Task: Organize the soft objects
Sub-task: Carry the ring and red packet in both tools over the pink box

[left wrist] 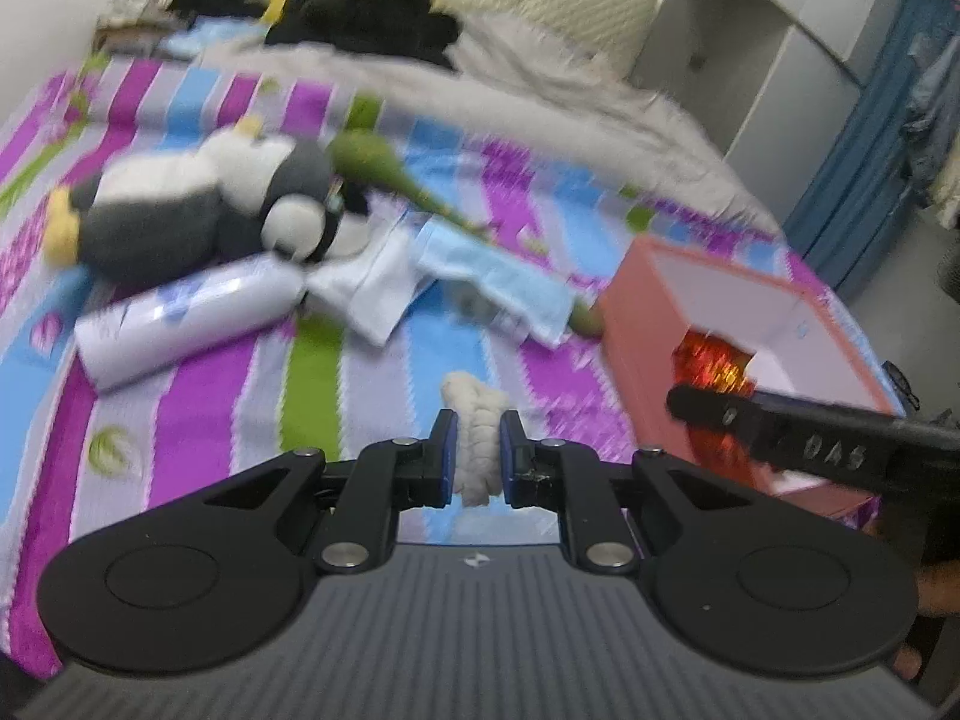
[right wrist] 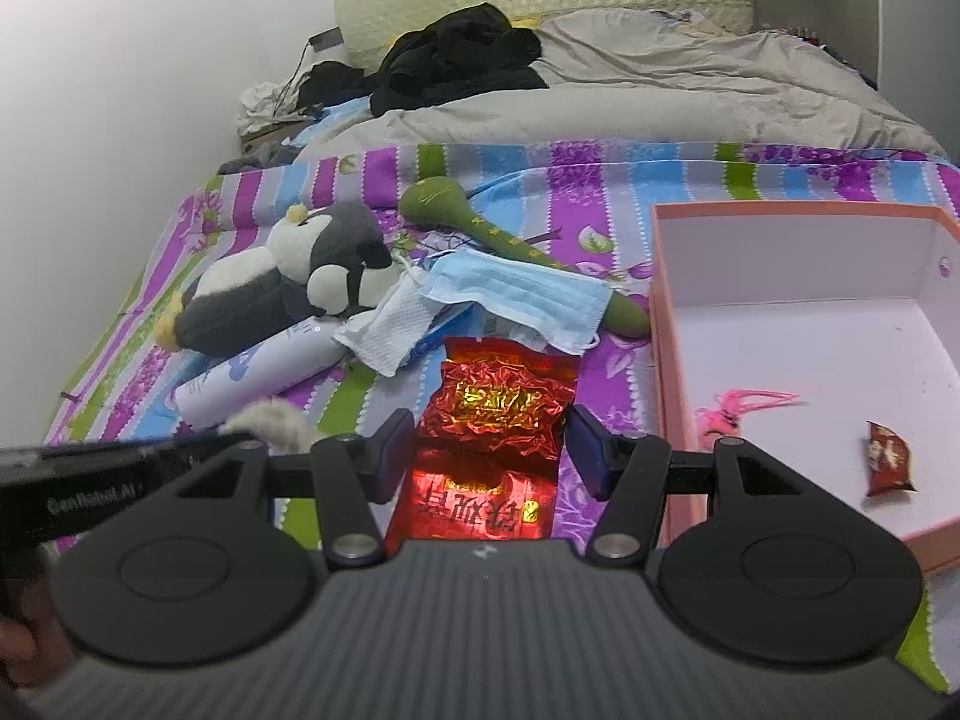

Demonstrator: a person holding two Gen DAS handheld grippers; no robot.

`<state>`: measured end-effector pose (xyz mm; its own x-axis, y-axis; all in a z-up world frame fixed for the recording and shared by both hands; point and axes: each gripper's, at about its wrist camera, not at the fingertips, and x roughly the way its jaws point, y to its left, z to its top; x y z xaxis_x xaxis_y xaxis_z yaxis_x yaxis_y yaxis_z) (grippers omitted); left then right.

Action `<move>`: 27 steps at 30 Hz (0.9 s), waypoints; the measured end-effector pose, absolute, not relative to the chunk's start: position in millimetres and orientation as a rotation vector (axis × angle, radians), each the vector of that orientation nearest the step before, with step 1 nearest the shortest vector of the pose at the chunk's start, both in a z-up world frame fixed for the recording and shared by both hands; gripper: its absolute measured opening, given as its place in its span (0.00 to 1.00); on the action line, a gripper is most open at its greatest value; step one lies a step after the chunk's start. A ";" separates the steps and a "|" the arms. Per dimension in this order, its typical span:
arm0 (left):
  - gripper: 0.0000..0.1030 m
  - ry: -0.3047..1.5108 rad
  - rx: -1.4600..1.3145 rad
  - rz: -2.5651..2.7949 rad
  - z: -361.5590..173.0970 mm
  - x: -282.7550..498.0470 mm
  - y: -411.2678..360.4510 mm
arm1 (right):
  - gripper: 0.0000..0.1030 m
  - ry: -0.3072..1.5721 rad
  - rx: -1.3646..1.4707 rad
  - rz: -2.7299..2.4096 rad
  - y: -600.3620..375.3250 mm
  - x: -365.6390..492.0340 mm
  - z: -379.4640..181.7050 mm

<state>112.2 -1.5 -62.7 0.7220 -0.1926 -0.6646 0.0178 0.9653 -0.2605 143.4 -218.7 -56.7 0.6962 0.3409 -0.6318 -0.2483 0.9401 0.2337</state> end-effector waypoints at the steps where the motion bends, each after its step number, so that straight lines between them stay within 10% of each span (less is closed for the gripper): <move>1: 0.17 0.752 -0.242 -0.130 -58.9 112.0 -6.6 | 0.57 0.726 0.134 0.322 -221.7 141.3 -54.7; 27: 0.17 0.826 -0.115 -0.449 -39.7 184.7 -170.4 | 0.57 0.681 0.232 0.048 -353.4 135.5 -44.2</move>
<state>184.7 -170.4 -39.7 0.5899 -0.4286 -0.6844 0.3406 0.9005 -0.2703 135.5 -353.4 -44.2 0.7771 0.1197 -0.6179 0.0312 0.9732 0.2279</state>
